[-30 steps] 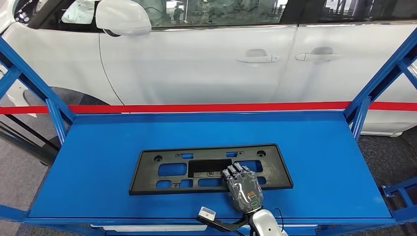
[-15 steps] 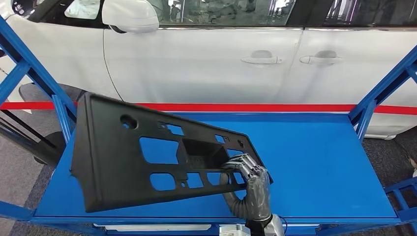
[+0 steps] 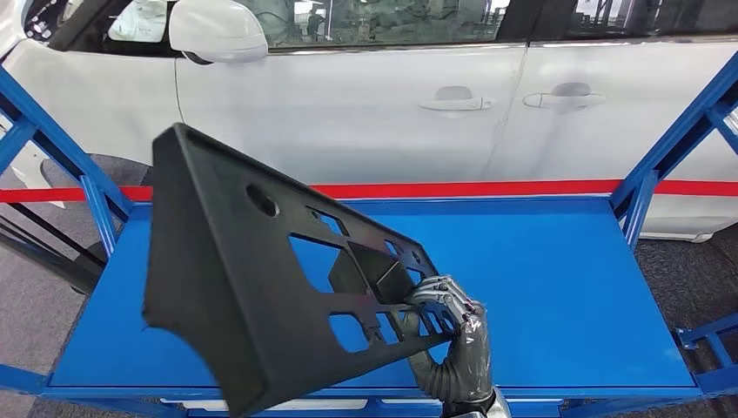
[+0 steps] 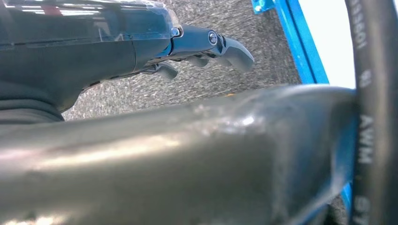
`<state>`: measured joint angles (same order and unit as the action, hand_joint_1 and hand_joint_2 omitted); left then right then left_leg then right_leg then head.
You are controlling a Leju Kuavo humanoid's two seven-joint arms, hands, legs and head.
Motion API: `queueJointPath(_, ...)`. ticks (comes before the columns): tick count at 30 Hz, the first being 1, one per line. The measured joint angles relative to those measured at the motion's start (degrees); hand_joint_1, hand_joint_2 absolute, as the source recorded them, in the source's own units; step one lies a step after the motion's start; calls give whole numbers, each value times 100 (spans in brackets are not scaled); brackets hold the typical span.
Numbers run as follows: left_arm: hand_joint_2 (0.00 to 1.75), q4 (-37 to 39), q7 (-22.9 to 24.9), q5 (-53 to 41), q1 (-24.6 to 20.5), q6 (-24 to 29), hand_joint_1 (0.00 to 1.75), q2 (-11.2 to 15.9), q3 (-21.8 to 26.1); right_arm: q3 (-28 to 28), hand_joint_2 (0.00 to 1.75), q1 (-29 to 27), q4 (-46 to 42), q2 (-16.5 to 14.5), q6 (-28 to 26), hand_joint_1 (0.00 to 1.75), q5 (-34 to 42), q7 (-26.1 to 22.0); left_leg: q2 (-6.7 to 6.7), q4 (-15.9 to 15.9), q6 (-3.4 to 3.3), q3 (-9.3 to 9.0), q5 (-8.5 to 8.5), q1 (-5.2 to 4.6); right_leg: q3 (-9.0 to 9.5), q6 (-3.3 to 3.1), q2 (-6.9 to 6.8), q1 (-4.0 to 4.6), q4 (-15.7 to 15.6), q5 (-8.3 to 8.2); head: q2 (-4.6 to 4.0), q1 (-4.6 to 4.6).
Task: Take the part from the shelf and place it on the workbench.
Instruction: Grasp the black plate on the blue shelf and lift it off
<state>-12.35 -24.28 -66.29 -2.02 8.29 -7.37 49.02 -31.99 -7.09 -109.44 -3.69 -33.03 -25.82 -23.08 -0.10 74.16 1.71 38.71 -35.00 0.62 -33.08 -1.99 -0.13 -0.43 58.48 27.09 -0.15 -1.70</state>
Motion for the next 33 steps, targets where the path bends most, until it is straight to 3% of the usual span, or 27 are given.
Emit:
queueJointPath(1, 0, 0, 11, -7, 4, -1, 0, 0, 23, 2, 175, -28, 0, 0, 87, 175, 138, 10, 0, -8, -4, 0, 77, 0, 0, -2, 2, 3, 7, 4, 0, 0)
queueJointPath(2, 0, 0, 24, -16, 5, -1, 0, 0, 44, 3, 175, -50, -1, 0, 162, 175, 247, 16, 0, -239, -17, -106, 250, 0, 6, -2, 6, 5, 12, 8, 0, 0)
queueJointPath(3, 0, 0, 35, -24, 3, -1, 0, 0, 63, 3, 175, -65, -2, -1, 217, 175, 316, 19, 0, -638, -41, -295, 473, -1, 16, 1, 11, 7, 15, 14, 0, 0)
queueJointPath(5, 0, 0, 44, -27, -10, -1, 0, 1, 87, 5, 175, -86, -5, -2, 310, 175, 399, 13, -1, -1352, -97, -630, 736, -24, 23, 30, 16, 27, 23, 23, 0, 0)
queueJointPath(6, 0, 0, 45, -27, -15, -1, 0, 0, 96, 6, 175, -98, -7, -2, 366, 175, 437, 2, -2, -1531, -125, -709, 775, -38, 19, 54, 16, 34, 27, 22, 0, 0)
queueJointPath(10, 0, 0, 58, -51, -6, -23, 0, -10, 140, 16, 175, -202, -6, -1, 614, 175, 635, -178, -2, -1638, -252, -719, 869, -26, -7, 183, 17, 25, 85, 65, 0, 1)
queueJointPath(12, 0, 0, 64, -79, -10, -46, 0, -19, 159, 17, 175, -270, -1, 10, 652, 175, 735, -351, 8, -1680, -313, -692, 925, -4, -169, 233, 17, 15, 492, 395, 0, 1)
queueJointPath(14, 0, 0, 82, -103, -11, -66, 0, -20, 189, 17, 175, -328, 17, 34, 684, 175, 807, -494, 14, -1672, -337, -629, 955, -9, -476, 266, 17, 4, 1228, 806, 0, 1)
queueJointPath(15, 0, 0, 92, -108, -9, -73, 0, -20, 204, 17, 175, -353, 31, 50, 707, 175, 836, -537, 17, -1662, -338, -595, 969, -11, -578, 278, 17, -2, 1495, 904, 0, 1)
queueJointPath(16, 0, 0, 101, -117, -9, -78, 0, -21, 214, 17, 175, -375, 42, 64, 727, 175, 857, -562, 19, -1648, -333, -564, 982, -12, -585, 285, 16, -10, 1570, 891, 0, 1)
queueJointPath(17, 0, 0, 106, -126, -9, -80, 0, -24, 222, 17, 175, -389, 50, 75, 747, 175, 870, -578, 19, -1630, -324, -536, 993, -12, -470, 285, 15, -18, 1408, 771, 0, 0)
queueJointPath(19, 0, 0, 113, -142, -9, -81, 0, -32, 228, 17, 175, -397, 57, 90, 780, 175, 879, -596, 15, -1583, -299, -491, 1009, -14, -18, 259, 15, -31, 634, 459, 0, 0)
queueJointPath(21, 0, 0, 113, -146, -13, -80, 0, -39, 232, 17, 175, -400, 57, 99, 807, 175, 880, -607, 10, -1537, -246, -454, 1027, -32, 260, 211, 18, -14, 90, 295, 0, 0)
queueJointPath(25, 0, 0, 113, -149, -13, -79, 0, -41, 234, 17, 175, -405, 57, 109, 814, 175, 880, -622, 3, -1498, -91, -393, 1031, -21, 210, 66, 9, 0, 11, 164, 0, 0)
queueJointPath(27, 0, 0, 114, -150, -8, -79, 0, -43, 235, 17, 175, -404, 57, 109, 815, 175, 880, -627, 2, -1136, -29, -249, 680, 0, 128, -14, -10, -18, -12, 68, 0, -1)
queueJointPath(29, 0, 0, 115, -150, -8, -79, 0, -46, 235, 17, 175, -406, 57, 110, 817, 175, 880, -627, 3, -441, 15, -38, 171, 11, 6, -46, -19, -6, -1, -14, 0, -1)
queueJointPath(30, 0, 0, 116, -150, -8, -79, 0, -46, 235, 17, 175, -406, 58, 111, 821, 175, 880, -627, 3, -152, 27, 17, 6, 14, -62, -48, -22, 3, 10, -56, 0, 0)
queueJointPath(31, 0, 0, 119, -151, -8, -79, 0, -46, 235, 17, 175, -406, 60, 112, 828, 175, 880, -626, 4, -39, 29, -18, -51, 13, -129, -47, -23, 11, 23, -97, 0, 0)
queueJointPath(32, 0, 0, 122, -154, -8, -79, 0, -46, 235, 17, 175, -407, 63, 113, 835, 175, 879, -626, 4, -132, 22, -158, -10, 12, -192, -43, -24, 18, 36, -137, 0, 0)
queueJointPath(33, 0, 0, 125, -157, -9, -79, 0, -46, 236, 17, 175, -407, 67, 113, 842, 175, 877, -626, 4, -421, 5, -398, 104, 9, -247, -37, -23, 23, 47, -175, 0, 0)
